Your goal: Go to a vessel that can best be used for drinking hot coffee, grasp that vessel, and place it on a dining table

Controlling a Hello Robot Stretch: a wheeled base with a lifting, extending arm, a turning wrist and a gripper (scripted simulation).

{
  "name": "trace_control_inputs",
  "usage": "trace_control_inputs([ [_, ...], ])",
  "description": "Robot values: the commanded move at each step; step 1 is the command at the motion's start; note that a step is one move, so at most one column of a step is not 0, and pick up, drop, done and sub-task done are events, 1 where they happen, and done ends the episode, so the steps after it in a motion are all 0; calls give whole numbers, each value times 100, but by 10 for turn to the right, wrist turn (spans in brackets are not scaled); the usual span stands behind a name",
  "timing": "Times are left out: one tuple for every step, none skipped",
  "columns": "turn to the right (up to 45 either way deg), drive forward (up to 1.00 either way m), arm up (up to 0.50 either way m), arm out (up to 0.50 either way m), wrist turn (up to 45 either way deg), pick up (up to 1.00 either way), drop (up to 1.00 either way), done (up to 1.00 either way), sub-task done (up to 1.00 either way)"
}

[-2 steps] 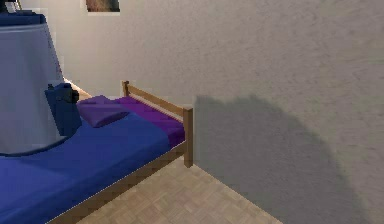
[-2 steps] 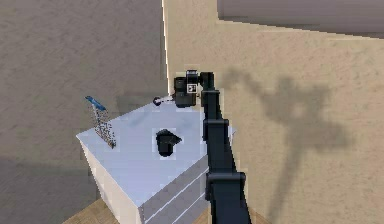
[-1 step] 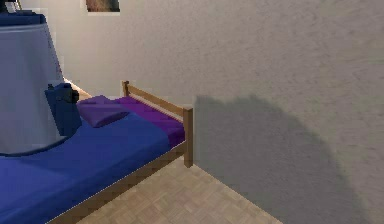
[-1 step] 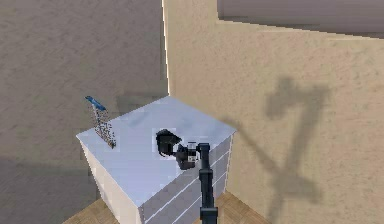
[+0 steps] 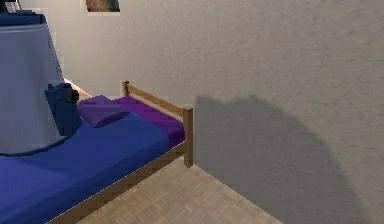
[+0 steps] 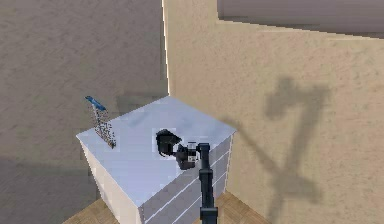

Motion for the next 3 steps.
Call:
trace_control_inputs([
  [0,0,10,0,0,0,0,0,0],
  [0,0,30,0,0,0,0,0,0],
  [0,0,0,0,-450,0,0,0,0],
])
